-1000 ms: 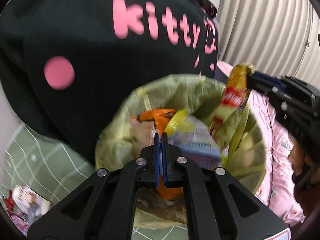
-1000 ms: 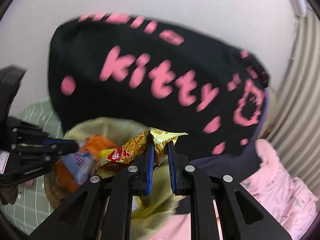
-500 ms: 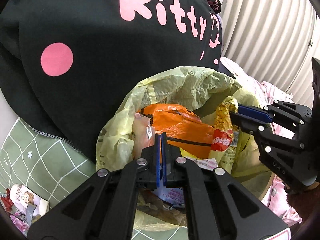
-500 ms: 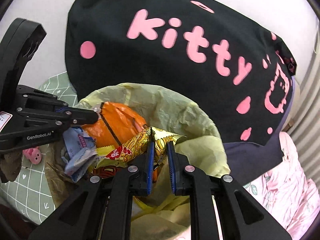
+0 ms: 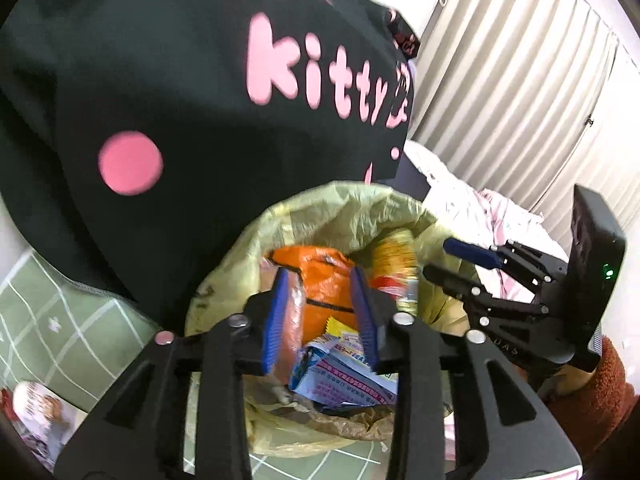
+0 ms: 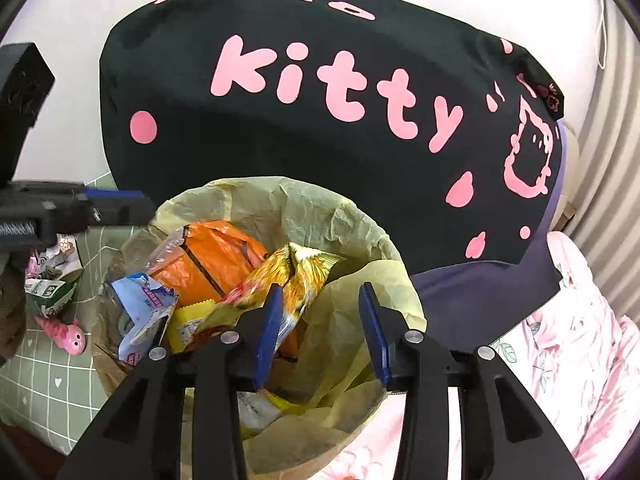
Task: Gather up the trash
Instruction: 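Carry both wrappers to the yellow trash bag and open both grippers, then move both open grippers back over the table snacks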
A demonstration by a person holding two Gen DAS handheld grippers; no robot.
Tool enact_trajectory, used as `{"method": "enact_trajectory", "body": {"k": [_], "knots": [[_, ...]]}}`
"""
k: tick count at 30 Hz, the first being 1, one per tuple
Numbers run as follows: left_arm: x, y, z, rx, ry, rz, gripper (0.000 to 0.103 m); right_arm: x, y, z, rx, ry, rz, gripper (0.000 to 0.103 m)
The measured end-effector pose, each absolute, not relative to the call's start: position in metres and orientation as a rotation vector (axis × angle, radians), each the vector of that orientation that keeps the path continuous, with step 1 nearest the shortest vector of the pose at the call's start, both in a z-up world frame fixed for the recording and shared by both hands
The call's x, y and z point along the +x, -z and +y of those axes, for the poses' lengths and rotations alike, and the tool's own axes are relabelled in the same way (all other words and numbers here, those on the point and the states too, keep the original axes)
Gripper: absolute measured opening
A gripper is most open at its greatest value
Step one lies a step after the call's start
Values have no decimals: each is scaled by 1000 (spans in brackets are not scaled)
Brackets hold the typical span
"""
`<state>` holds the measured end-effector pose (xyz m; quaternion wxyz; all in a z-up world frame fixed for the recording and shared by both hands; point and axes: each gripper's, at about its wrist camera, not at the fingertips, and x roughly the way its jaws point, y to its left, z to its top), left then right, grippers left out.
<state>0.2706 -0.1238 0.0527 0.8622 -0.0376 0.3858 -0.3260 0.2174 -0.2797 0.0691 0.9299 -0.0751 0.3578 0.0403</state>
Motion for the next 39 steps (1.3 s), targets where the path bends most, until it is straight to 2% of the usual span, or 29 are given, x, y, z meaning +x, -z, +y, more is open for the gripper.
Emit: {"method": "enact_trajectory", "body": {"k": [5, 8, 12, 23, 29, 39], "knots": [[265, -66, -86, -135, 597, 756, 39, 214, -74, -277, -167, -54, 723, 40], [254, -72, -51, -169, 529, 716, 44, 212, -86, -279, -140, -58, 687, 44], [237, -72, -1, -182, 417, 680, 44, 212, -102, -278, -86, -73, 640, 44], [167, -14, 168, -296, -36, 721, 45, 218, -110, -178, -57, -312, 578, 47], [126, 7, 235, -384, -214, 720, 45, 224, -95, -116, -77, -467, 608, 50], [97, 52, 288, -505, -316, 804, 46, 223, -51, -24, -188, -685, 717, 50]]}}
